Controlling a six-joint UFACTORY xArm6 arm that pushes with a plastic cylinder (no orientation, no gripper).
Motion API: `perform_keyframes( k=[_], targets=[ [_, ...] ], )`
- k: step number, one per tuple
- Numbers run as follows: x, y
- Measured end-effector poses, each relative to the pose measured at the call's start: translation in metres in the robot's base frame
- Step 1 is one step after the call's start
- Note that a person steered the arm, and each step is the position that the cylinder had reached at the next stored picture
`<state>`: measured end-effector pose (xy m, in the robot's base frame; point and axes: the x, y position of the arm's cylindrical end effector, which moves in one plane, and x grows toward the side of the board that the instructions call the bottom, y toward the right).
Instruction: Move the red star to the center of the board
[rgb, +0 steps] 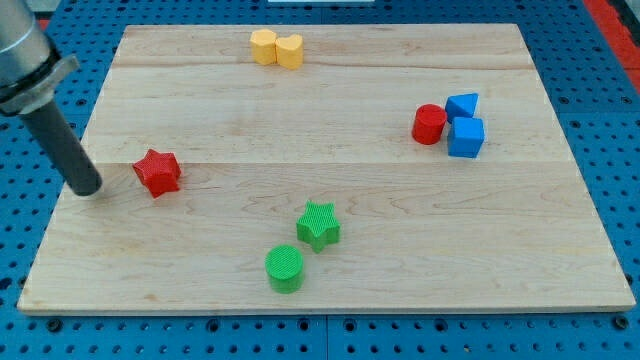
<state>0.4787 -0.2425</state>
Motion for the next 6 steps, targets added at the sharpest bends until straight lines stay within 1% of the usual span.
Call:
perform_keyframes(
  k=[1,2,3,4,5,6],
  targets=[
    [-0.004,0.084],
    [-0.019,0.152],
    [-0.012,0.093],
    [-0.010,0.010],
    [-0.027,0.033],
    [-0.035,0.119]
  ],
)
